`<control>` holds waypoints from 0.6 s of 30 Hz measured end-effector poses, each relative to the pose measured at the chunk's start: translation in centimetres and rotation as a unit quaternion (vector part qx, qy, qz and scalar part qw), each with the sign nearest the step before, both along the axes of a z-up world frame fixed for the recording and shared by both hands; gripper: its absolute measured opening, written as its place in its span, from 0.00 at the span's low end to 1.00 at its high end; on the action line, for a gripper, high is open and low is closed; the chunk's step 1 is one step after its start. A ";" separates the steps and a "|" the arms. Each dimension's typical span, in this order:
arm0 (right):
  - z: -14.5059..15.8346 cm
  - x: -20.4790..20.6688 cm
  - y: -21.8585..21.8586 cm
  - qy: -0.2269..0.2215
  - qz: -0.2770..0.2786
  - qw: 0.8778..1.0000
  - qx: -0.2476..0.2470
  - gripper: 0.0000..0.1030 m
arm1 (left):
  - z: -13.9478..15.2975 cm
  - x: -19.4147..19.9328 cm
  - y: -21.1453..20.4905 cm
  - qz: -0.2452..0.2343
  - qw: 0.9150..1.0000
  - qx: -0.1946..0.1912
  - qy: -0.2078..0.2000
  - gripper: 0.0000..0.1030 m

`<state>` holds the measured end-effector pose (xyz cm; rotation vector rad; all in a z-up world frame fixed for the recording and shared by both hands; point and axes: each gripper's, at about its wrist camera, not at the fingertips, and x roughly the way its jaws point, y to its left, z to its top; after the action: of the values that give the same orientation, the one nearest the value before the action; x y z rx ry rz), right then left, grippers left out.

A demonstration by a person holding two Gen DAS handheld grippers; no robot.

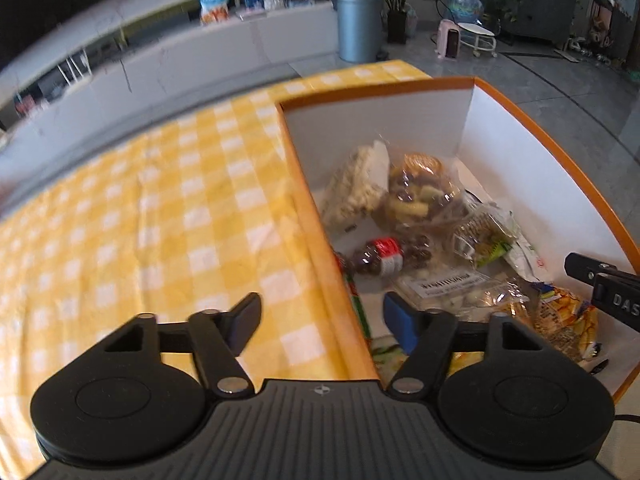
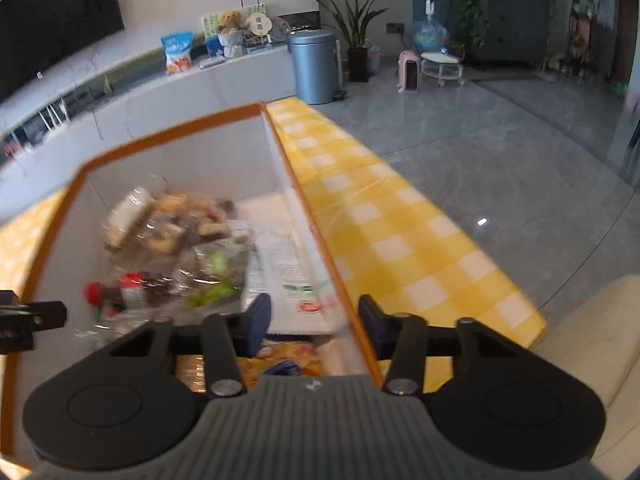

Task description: Organize snacks

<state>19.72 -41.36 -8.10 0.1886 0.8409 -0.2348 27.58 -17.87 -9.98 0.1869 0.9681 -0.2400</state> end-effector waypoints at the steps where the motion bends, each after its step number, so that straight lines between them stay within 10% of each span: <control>1: -0.1 0.1 0.0 0.003 0.000 1.000 -0.008 0.25 | -0.3 0.1 0.1 0.001 1.000 -0.007 0.011 0.53; 2: -0.3 0.2 -0.1 0.004 -0.001 1.000 -0.012 0.22 | -0.7 0.2 0.1 0.003 1.000 -0.012 0.022 0.34; 5: -0.4 -0.1 -0.3 0.003 0.004 1.000 -0.005 0.20 | -1.3 0.1 0.7 -0.001 0.998 -0.042 0.035 0.19; 18: -0.4 -0.4 4.5 -0.014 0.094 0.995 -0.032 0.20 | -0.8 -4.2 1.5 0.017 1.000 -0.009 -0.012 0.13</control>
<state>19.34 -36.84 -8.53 0.0527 0.8169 -0.0820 23.37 -16.42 -10.76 0.1574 0.9442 -0.2151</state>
